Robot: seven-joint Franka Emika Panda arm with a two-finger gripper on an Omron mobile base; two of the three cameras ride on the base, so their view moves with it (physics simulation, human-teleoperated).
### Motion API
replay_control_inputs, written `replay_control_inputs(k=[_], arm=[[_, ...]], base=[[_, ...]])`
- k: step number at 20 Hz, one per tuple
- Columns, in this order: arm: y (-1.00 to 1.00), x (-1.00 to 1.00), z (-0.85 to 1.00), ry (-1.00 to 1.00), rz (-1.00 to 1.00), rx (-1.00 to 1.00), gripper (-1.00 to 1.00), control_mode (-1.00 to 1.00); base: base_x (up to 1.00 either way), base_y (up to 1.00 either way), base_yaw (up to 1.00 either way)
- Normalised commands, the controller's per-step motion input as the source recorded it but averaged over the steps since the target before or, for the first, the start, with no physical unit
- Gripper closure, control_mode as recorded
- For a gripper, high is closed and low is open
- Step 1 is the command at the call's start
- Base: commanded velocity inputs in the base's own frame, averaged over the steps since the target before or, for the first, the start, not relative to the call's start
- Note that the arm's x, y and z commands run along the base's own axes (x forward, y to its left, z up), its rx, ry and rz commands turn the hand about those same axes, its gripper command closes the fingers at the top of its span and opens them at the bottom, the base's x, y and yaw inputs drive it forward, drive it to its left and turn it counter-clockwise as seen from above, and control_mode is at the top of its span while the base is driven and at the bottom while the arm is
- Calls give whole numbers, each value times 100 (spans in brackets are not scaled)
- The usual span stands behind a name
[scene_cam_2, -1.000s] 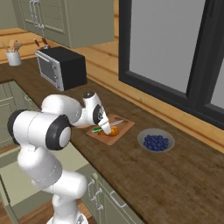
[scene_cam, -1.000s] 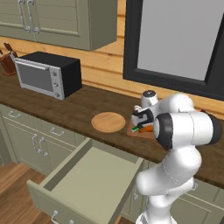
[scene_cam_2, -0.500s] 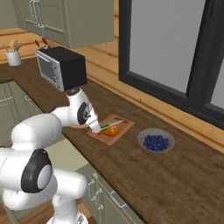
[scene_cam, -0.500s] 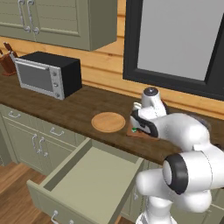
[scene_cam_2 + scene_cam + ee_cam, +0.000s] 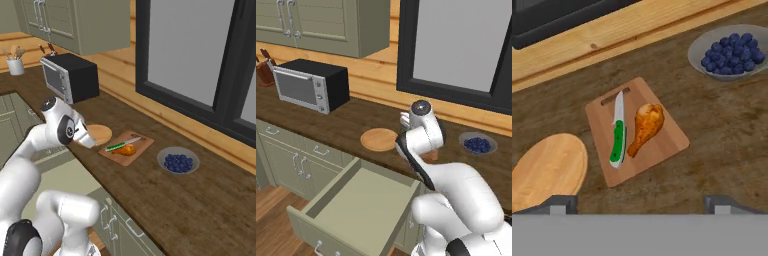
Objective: Pick up the knife from the drawer and place it on the cutting board. Then place the meat from the plate to the cutting board.
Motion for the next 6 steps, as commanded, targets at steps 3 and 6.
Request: replay_control_inputs(k=[3,6], arm=[[56,-37,27,-11,0,-13,-100,-100],[38,-42,15,-13,0,-11,-100,-100]], base=[[0,0,0],[0,0,0]])
